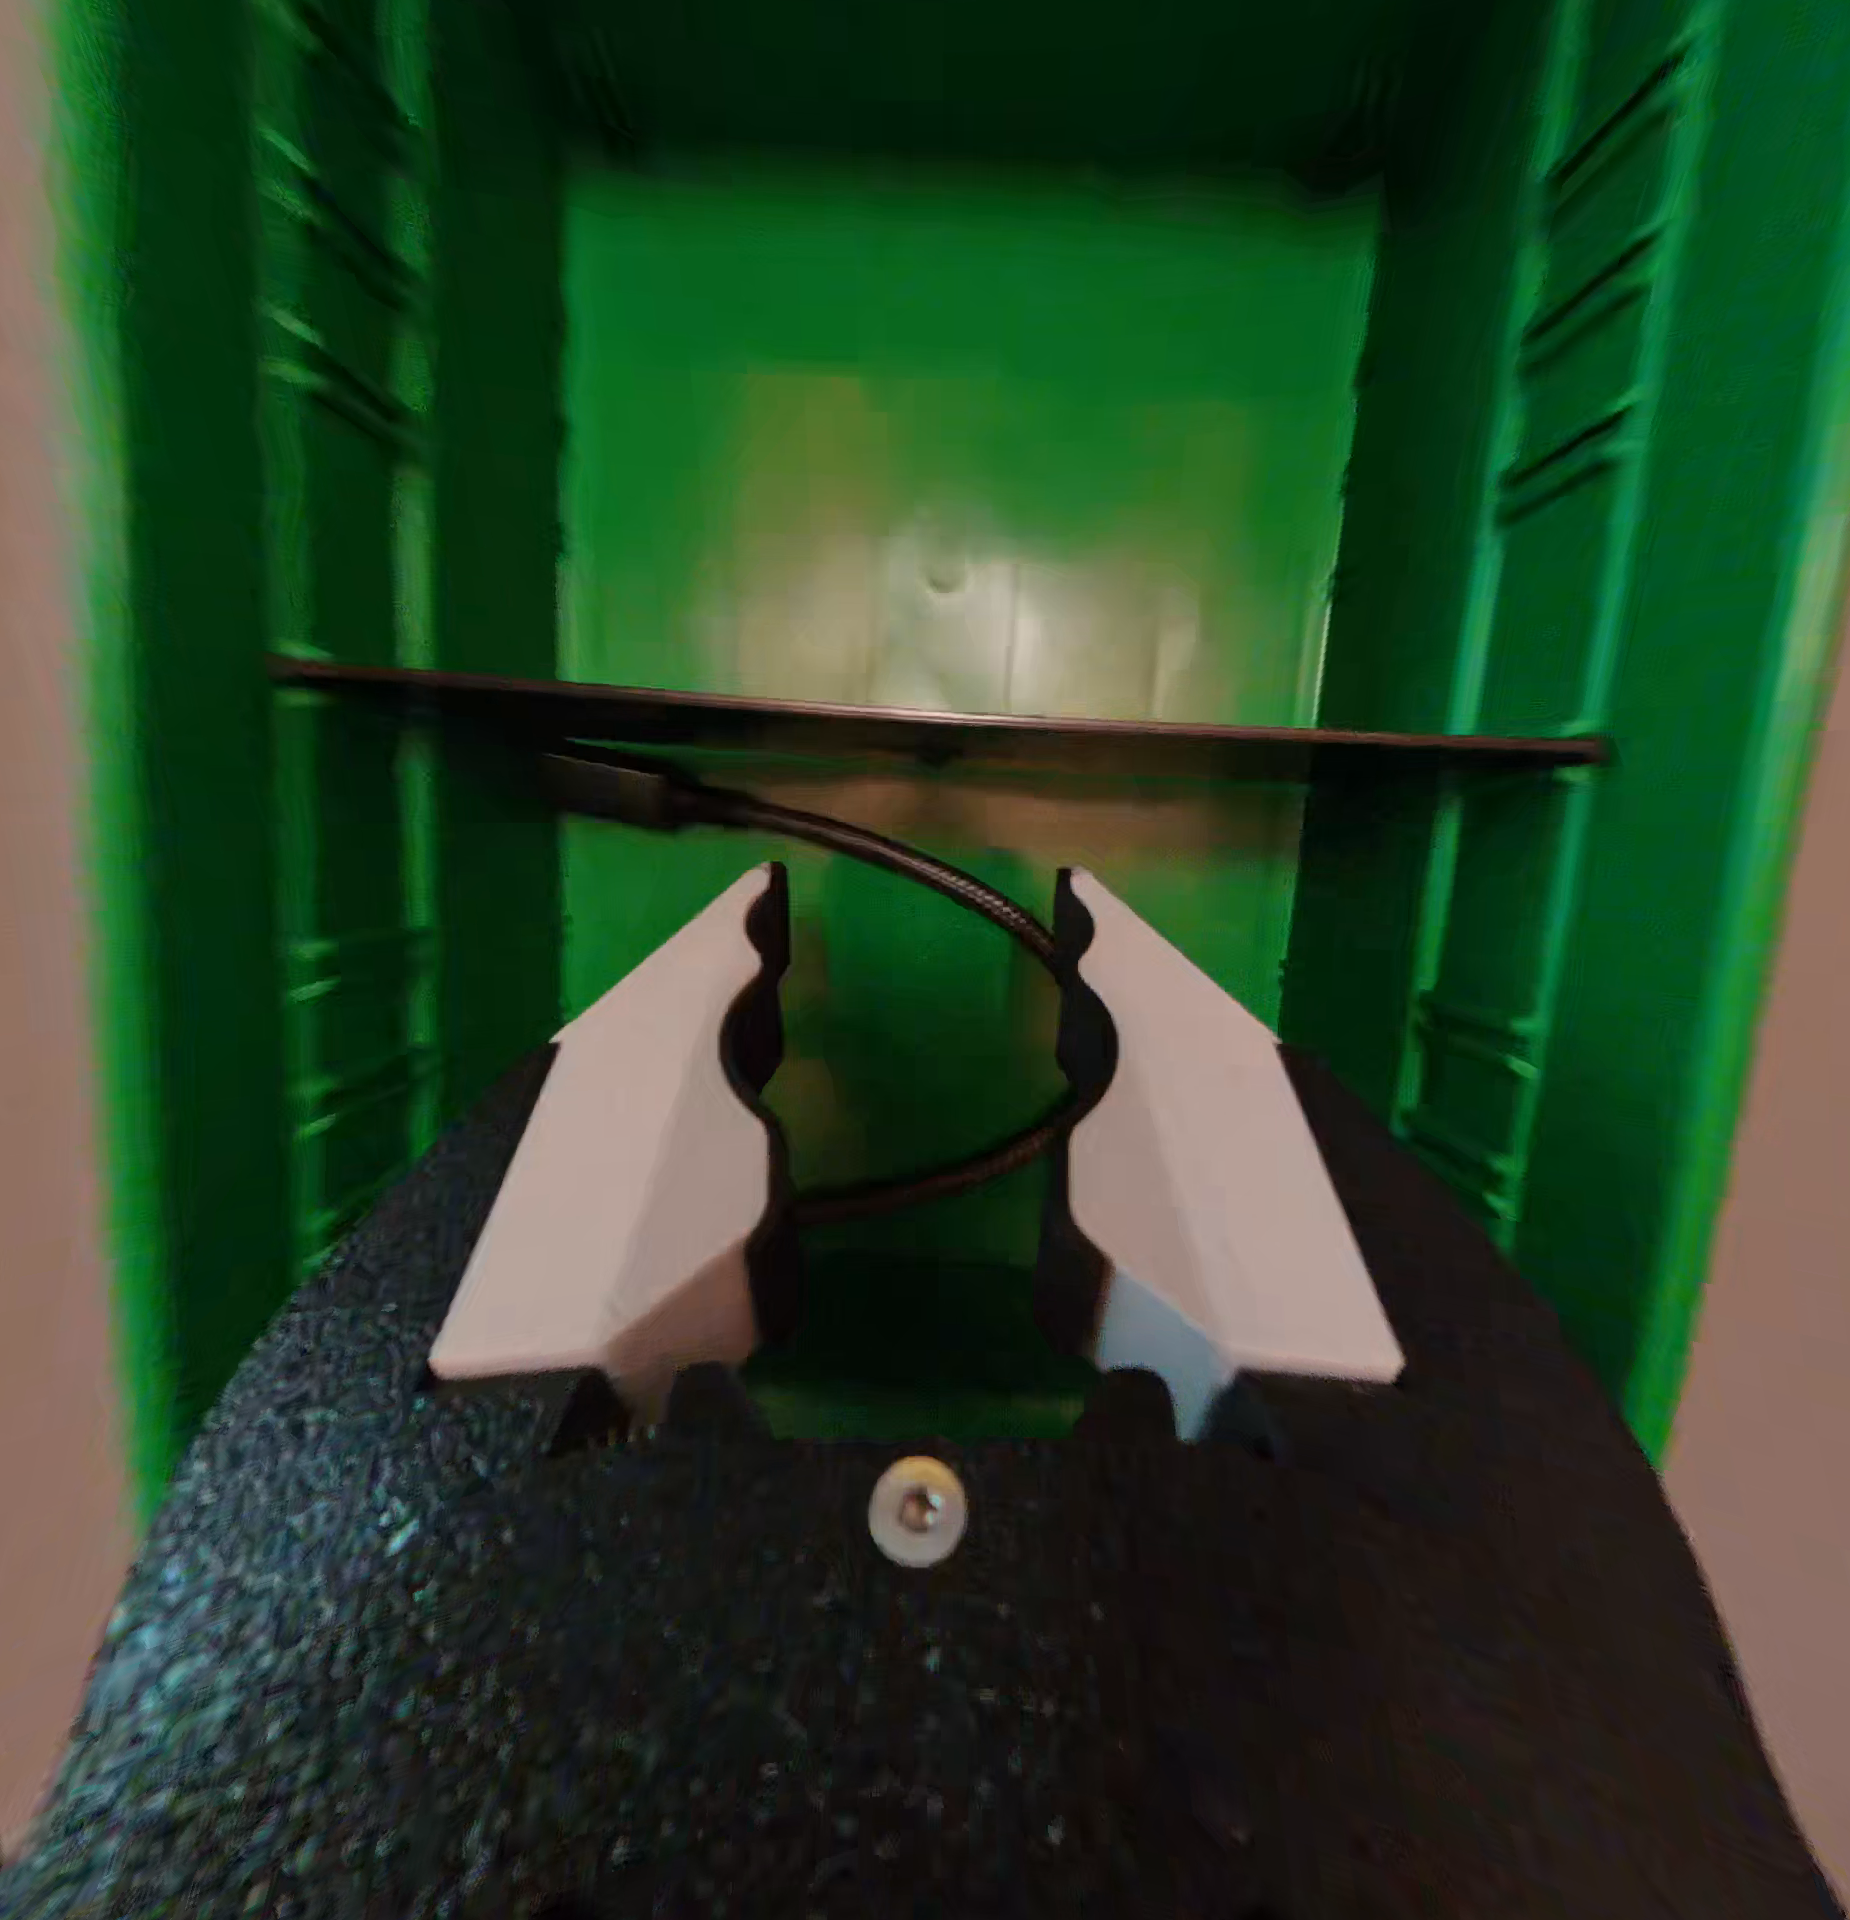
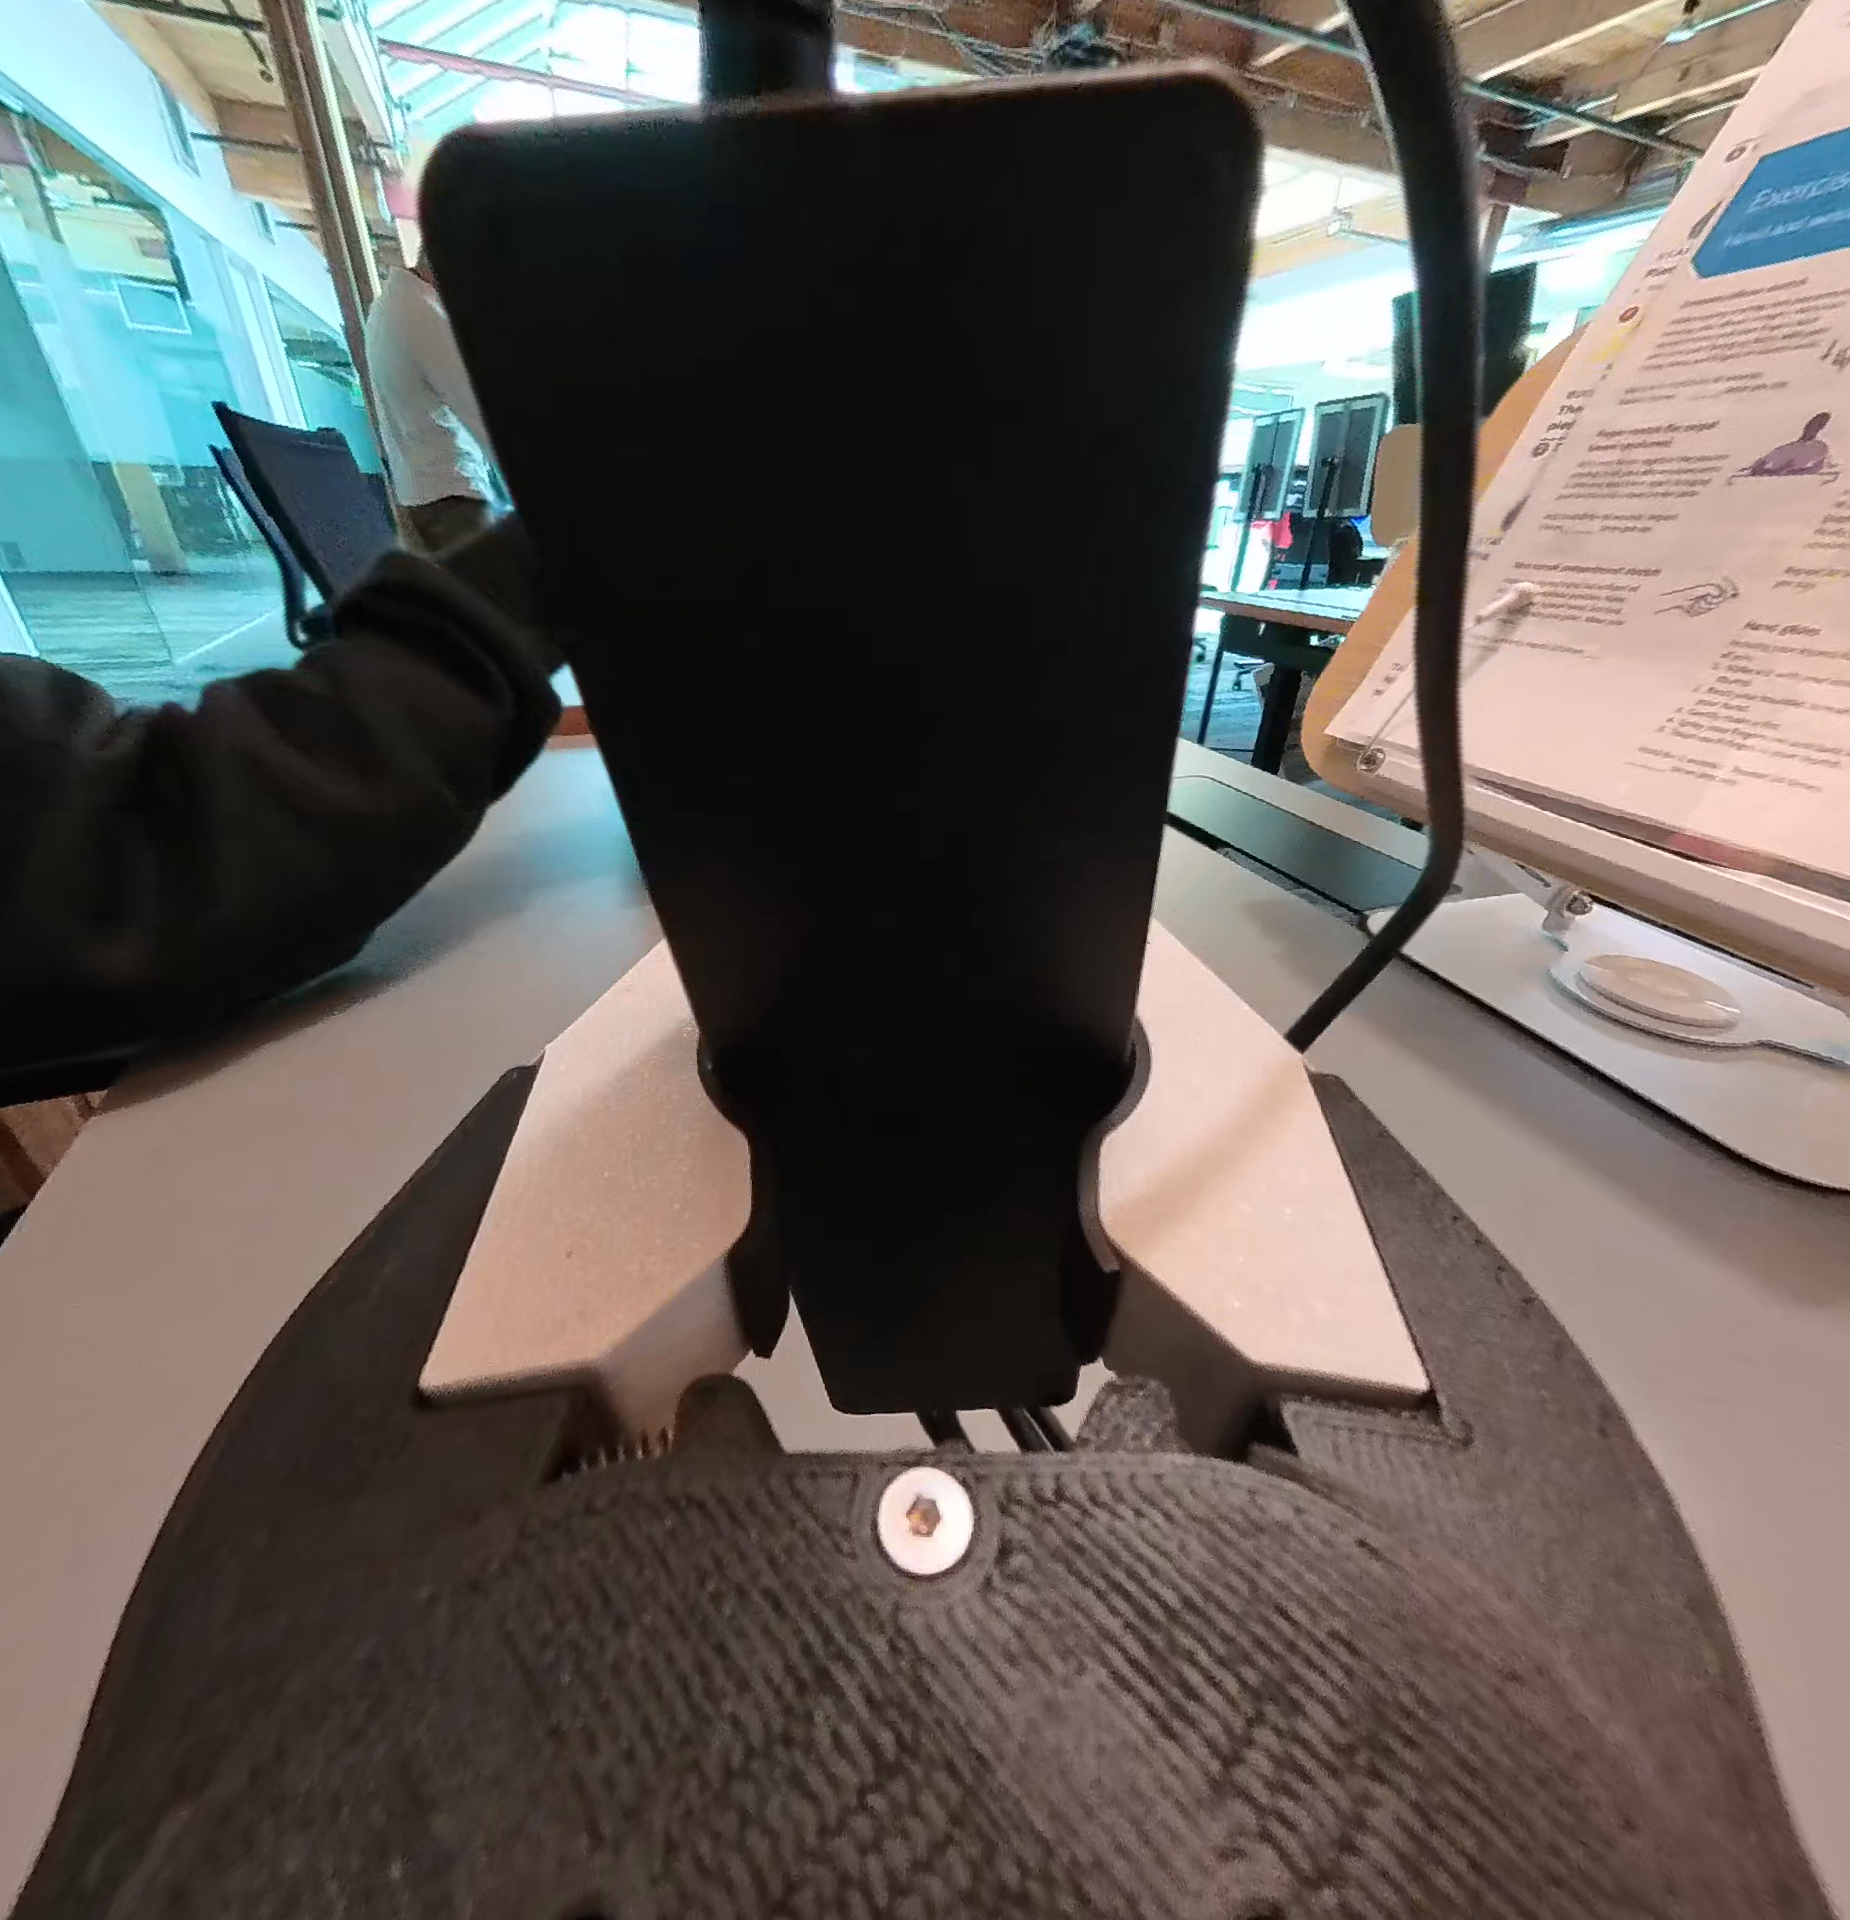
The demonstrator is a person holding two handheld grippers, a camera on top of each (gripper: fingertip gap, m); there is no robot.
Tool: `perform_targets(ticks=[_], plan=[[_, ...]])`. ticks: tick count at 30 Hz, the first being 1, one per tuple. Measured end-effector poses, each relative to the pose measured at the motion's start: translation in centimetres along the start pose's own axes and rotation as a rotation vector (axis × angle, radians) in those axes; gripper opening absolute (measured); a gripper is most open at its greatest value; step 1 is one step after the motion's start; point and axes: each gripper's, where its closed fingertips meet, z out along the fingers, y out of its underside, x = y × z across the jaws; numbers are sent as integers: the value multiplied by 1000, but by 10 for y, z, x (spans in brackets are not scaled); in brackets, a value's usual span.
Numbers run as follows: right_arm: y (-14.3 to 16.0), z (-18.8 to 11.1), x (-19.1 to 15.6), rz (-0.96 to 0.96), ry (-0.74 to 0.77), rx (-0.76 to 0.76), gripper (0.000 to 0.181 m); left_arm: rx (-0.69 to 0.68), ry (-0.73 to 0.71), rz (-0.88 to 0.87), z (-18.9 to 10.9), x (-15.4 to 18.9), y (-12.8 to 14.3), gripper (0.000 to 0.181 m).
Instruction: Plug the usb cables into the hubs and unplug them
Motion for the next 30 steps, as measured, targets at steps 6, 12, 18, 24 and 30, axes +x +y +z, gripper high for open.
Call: perform_targets(ticks=[6,12,18,24,30], plan=[[3,1,0,9,-3,-10,62,-163,24,50,39,9,22,52],[4,-1,0,12,-9,-11,62,-190,57,114,35,11,28,21],[-2,-6,2,12,-8,8,62,-2,-26,162,-41,11,8,3],[-3,-8,3,17,-5,16,62,350,-164,249,-137,27,-22,0],[-3,-10,3,18,-7,16,62,357,-56,303,-138,51,-16,0]])
